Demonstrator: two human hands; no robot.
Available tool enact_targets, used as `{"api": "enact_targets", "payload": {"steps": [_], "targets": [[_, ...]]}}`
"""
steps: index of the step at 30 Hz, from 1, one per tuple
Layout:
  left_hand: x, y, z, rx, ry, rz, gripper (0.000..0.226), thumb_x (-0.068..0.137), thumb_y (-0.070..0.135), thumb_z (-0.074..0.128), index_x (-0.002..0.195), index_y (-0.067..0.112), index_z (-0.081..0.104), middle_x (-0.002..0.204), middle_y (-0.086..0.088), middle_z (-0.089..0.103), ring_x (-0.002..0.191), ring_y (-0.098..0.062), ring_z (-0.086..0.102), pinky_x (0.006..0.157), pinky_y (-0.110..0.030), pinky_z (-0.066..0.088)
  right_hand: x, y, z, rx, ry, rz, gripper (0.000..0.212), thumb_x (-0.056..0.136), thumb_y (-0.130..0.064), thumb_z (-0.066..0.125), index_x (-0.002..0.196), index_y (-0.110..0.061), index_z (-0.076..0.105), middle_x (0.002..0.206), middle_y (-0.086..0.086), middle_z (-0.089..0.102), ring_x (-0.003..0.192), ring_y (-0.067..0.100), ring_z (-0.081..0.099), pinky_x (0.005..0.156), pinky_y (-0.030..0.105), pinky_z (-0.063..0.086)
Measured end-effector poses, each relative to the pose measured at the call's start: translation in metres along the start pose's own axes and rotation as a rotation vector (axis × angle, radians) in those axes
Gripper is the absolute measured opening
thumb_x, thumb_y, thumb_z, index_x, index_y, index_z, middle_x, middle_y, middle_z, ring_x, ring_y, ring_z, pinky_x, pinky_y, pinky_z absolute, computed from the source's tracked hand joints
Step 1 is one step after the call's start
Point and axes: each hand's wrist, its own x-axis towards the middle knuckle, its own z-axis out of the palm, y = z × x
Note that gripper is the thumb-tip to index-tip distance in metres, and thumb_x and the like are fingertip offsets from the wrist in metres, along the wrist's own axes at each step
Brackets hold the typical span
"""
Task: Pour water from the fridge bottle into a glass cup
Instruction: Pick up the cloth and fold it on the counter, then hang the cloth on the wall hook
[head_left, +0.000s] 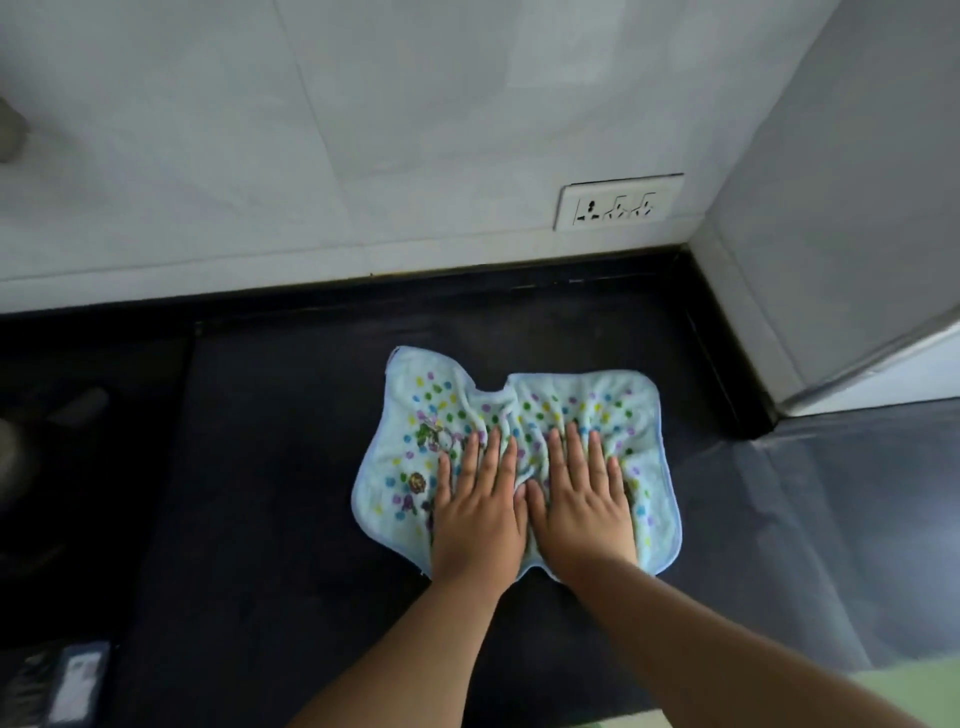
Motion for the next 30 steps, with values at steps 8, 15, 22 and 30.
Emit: {"api": "enact_targets", "payload": {"steps": [8, 15, 22, 30], "targets": [[-0.073, 0.000, -0.039, -0.435, -0.115, -0.062, 0.053, 0.110, 0.048, 0.020, 0.148, 0.033, 0.053, 0.157, 0.021, 0.041, 0.155, -0.008, 0.026, 0.129, -0.033, 0.013, -0.075, -0.002, -0.020, 0.067, -0.285, 0.008, 0.073, 0.105, -0.061, 0.015, 0.165, -0.027, -0.009, 0.171, -0.008, -0.023, 0.156, 0.014, -0.024, 0.128, 0.034, -0.008], [-0.078, 0.024, -0.168, -1.042, -0.131, -0.321, 0.032, 0.110, 0.044, 0.039, 0.114, 0.031, 0.068, 0.113, 0.011, 0.072, 0.107, -0.003, 0.066, 0.088, -0.021, 0.049, -0.082, -0.028, -0.133, 0.684, -0.151, 0.095, 0.039, 0.106, -0.036, 0.048, 0.144, -0.034, 0.055, 0.150, -0.009, 0.053, 0.139, 0.013, 0.048, 0.116, 0.033, 0.037], [-0.105, 0.048, -0.323, -1.017, 0.122, -0.020, 0.030, 0.107, 0.036, 0.045, 0.092, 0.023, 0.068, 0.093, -0.001, 0.072, 0.092, -0.017, 0.069, 0.086, -0.036, 0.054, -0.130, -0.053, -0.285, 0.910, -0.092, -0.050, 0.023, 0.101, -0.049, 0.058, 0.108, -0.034, 0.074, 0.101, -0.018, 0.074, 0.099, 0.004, 0.068, 0.081, 0.020, 0.048], [-0.165, 0.065, -0.454, -1.091, -0.021, 0.246, 0.035, 0.083, 0.017, 0.083, 0.100, 0.027, 0.055, 0.094, 0.001, 0.065, 0.087, -0.013, 0.069, 0.084, -0.037, 0.063, -0.197, -0.066, -0.375, 1.005, -0.413, -0.243, 0.076, 0.080, -0.090, 0.048, 0.122, -0.033, 0.073, 0.119, -0.009, 0.077, 0.115, 0.011, 0.071, 0.112, 0.039, 0.047]]}}
